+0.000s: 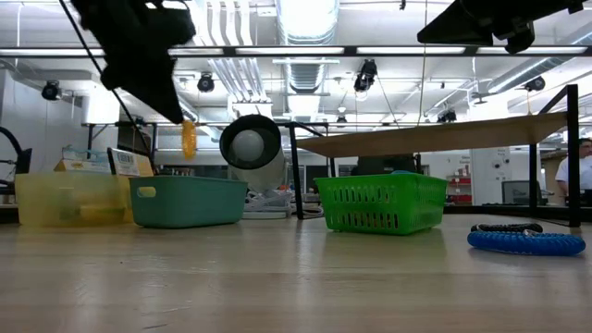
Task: Pick & Place Office Desk Supplies
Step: Put the yellow spring keychain into the blue bin
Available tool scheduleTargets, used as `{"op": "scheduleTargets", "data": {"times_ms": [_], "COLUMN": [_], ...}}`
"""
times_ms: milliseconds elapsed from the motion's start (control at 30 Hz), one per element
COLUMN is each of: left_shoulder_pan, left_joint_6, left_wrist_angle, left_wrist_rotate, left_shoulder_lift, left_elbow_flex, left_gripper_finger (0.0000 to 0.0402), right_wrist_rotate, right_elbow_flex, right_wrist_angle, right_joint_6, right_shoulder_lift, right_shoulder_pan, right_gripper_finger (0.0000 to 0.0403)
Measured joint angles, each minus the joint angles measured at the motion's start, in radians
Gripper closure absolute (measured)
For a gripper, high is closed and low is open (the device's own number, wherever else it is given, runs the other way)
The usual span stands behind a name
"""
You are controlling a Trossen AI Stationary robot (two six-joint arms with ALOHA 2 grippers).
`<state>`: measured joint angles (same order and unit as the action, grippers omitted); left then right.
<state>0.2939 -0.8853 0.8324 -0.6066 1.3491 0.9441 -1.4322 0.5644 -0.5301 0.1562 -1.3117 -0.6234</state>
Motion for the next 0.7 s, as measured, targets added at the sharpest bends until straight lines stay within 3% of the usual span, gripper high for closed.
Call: {"op": "scheduleTargets", "data": {"times_ms": [333, 700], "left_shoulder_pan": [-0.226, -0.236], "left_joint_6": [0.049, 0.052], "left_wrist_angle": [-0.006, -0.058], "left_wrist_rotate": [0.187, 0.265], "left_shoulder_lift": [0.043, 0.146], "left_elbow_flex": [-0.001, -0.002], "left_gripper_finger": [0.0400, 0.0400], "right_wrist_rotate": [0.000, 0.000], "right_elbow_flex": [0.000, 0.000], "right_wrist_angle": [0.000, 0.000], "right_joint_6": [0.000, 0.000], "right_shoulder_lift": [0.000, 0.000], "right_shoulder_pan": [0.000, 0.000], "right_gripper_finger": [0.0394, 0.0394]}}
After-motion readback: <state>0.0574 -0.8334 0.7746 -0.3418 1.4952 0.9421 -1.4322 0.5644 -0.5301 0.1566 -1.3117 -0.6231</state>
